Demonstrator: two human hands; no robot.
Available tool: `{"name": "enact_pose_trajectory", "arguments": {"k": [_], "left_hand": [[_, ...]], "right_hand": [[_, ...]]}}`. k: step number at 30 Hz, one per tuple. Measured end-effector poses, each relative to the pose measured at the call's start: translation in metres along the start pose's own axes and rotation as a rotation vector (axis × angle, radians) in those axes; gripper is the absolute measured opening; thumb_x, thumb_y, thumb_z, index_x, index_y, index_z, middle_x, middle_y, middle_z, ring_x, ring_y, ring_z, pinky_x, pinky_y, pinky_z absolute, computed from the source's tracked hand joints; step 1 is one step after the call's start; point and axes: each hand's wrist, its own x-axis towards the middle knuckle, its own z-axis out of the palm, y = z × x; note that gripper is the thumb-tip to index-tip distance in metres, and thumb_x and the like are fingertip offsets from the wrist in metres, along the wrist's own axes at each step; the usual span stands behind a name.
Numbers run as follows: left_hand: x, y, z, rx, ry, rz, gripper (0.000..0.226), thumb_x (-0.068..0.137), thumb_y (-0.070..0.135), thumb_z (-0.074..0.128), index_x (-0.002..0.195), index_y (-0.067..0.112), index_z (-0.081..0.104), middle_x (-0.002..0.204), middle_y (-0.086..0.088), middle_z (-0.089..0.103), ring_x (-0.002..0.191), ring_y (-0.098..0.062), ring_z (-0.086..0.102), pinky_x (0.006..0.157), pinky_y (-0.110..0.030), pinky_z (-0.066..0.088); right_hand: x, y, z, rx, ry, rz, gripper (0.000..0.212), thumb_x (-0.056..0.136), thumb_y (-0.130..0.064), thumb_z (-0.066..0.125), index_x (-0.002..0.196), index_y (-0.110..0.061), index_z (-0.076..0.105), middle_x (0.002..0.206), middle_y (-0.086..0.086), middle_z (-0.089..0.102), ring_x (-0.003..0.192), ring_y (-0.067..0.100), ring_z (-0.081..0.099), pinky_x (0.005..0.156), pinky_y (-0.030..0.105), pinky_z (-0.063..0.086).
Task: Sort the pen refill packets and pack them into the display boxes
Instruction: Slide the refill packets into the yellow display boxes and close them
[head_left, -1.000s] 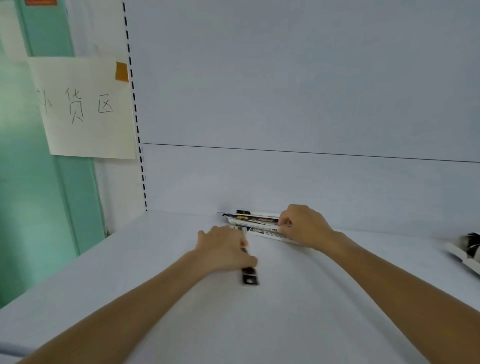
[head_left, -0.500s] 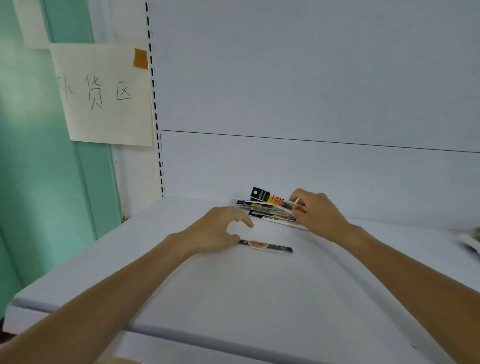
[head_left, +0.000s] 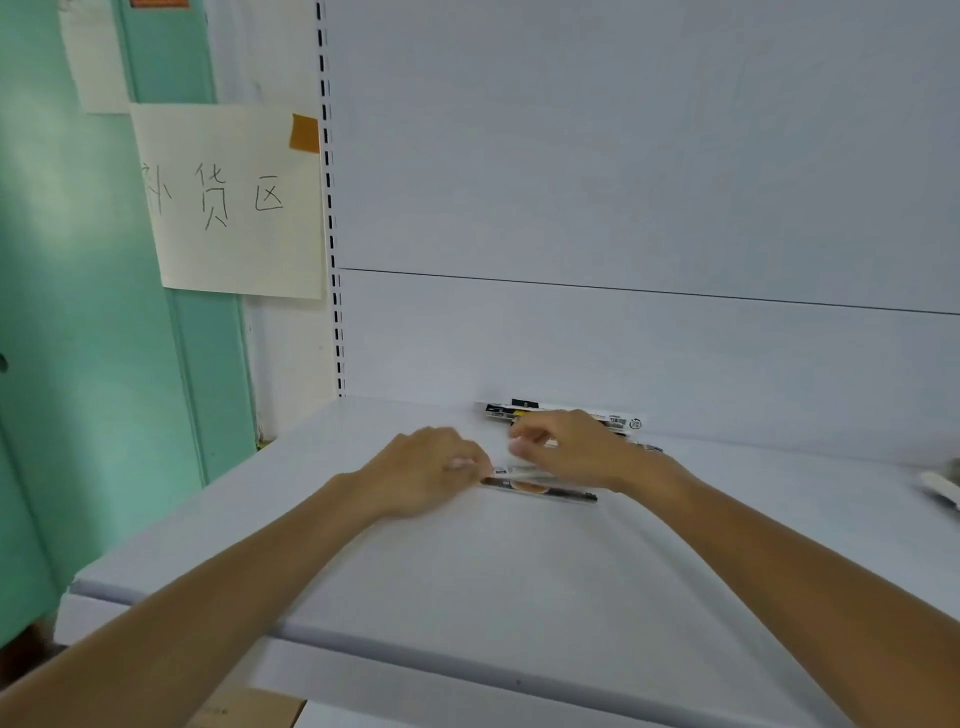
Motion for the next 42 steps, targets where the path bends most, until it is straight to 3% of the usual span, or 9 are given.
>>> {"name": "enact_pose_trajectory", "arguments": {"k": [3, 7, 12, 17, 23, 29, 34, 38, 42], "left_hand": [[-0.003, -0.005, 0.004, 0.007, -0.024, 0.007, 0.024, 0.095, 0.032, 0.049, 0.116, 0.034, 0.06, 0.107, 0.004, 0.059, 0.099, -0.012, 0.051, 0.092, -0.036, 0.042], [0.001, -0.002, 0.0, -0.082, -0.001, 0.009, 0.019, 0.089, 0.025, 0.059, 0.107, 0.03, 0.064, 0.1, 0.009, 0.06, 0.096, -0.011, 0.055, 0.09, -0.03, 0.045], [0.009, -0.006, -0.001, -0.134, -0.02, 0.002, 0.015, 0.089, 0.021, 0.057, 0.098, 0.029, 0.067, 0.1, 0.012, 0.065, 0.094, -0.006, 0.06, 0.084, -0.021, 0.047], [0.008, -0.006, -0.005, -0.191, 0.024, -0.042, 0.021, 0.096, 0.017, 0.048, 0.1, 0.019, 0.069, 0.092, 0.01, 0.064, 0.088, -0.006, 0.058, 0.074, -0.011, 0.041], [0.005, -0.009, -0.008, -0.032, 0.088, -0.168, 0.025, 0.092, 0.026, 0.052, 0.114, 0.021, 0.062, 0.116, 0.002, 0.052, 0.111, -0.017, 0.052, 0.095, -0.031, 0.041], [0.001, -0.01, -0.009, -0.115, 0.008, -0.124, 0.016, 0.091, 0.024, 0.055, 0.101, 0.023, 0.067, 0.093, 0.011, 0.058, 0.093, -0.011, 0.058, 0.08, -0.019, 0.043], [-0.01, -0.004, -0.007, -0.148, 0.04, -0.054, 0.011, 0.088, 0.019, 0.061, 0.095, 0.022, 0.069, 0.09, 0.01, 0.063, 0.088, -0.009, 0.06, 0.071, -0.012, 0.042], [-0.016, 0.003, -0.005, -0.096, 0.027, 0.021, 0.022, 0.089, 0.005, 0.054, 0.098, 0.019, 0.068, 0.097, 0.004, 0.066, 0.088, -0.011, 0.06, 0.075, -0.016, 0.044], [-0.013, 0.001, -0.013, -0.116, 0.016, 0.006, 0.036, 0.089, -0.006, 0.043, 0.1, 0.016, 0.069, 0.094, 0.009, 0.063, 0.091, -0.005, 0.058, 0.072, -0.004, 0.041]], "right_hand": [[-0.002, 0.029, -0.014, -0.196, 0.115, 0.096, 0.019, 0.092, -0.022, 0.05, 0.103, -0.013, 0.062, 0.105, 0.005, 0.064, 0.097, 0.021, 0.057, 0.084, 0.033, 0.045], [-0.007, 0.058, -0.024, -0.458, 0.071, 0.245, 0.024, 0.089, -0.021, 0.049, 0.112, -0.017, 0.054, 0.106, 0.004, 0.06, 0.093, 0.023, 0.054, 0.073, 0.029, 0.039], [-0.003, 0.057, -0.016, -0.413, 0.157, 0.201, 0.019, 0.088, -0.013, 0.05, 0.103, -0.016, 0.061, 0.093, -0.003, 0.053, 0.091, 0.018, 0.052, 0.072, 0.025, 0.032], [-0.001, 0.043, -0.022, -0.197, 0.264, 0.18, 0.019, 0.082, -0.029, 0.067, 0.081, -0.011, 0.061, 0.08, -0.002, 0.054, 0.074, 0.017, 0.051, 0.062, 0.026, 0.037], [0.003, 0.029, -0.017, -0.086, 0.208, 0.174, 0.031, 0.079, -0.044, 0.068, 0.072, -0.015, 0.061, 0.063, -0.005, 0.055, 0.054, 0.01, 0.046, 0.054, 0.023, 0.035], [0.002, 0.026, -0.01, -0.239, 0.015, 0.195, 0.021, 0.086, -0.026, 0.063, 0.106, -0.018, 0.063, 0.11, 0.001, 0.062, 0.098, 0.018, 0.058, 0.083, 0.03, 0.047], [-0.002, 0.025, -0.016, -0.269, 0.051, 0.2, 0.018, 0.085, -0.016, 0.059, 0.102, -0.021, 0.064, 0.109, 0.003, 0.062, 0.093, 0.019, 0.057, 0.072, 0.026, 0.042], [-0.007, 0.017, -0.022, -0.269, 0.103, 0.143, 0.042, 0.088, -0.001, 0.039, 0.12, -0.024, 0.053, 0.101, 0.008, 0.055, 0.084, 0.027, 0.054, 0.07, 0.034, 0.047], [-0.006, 0.003, -0.028, -0.175, 0.189, 0.079, 0.041, 0.093, 0.001, 0.031, 0.111, -0.011, 0.066, 0.097, 0.003, 0.044, 0.074, 0.016, 0.049, 0.055, 0.014, 0.04]]}}
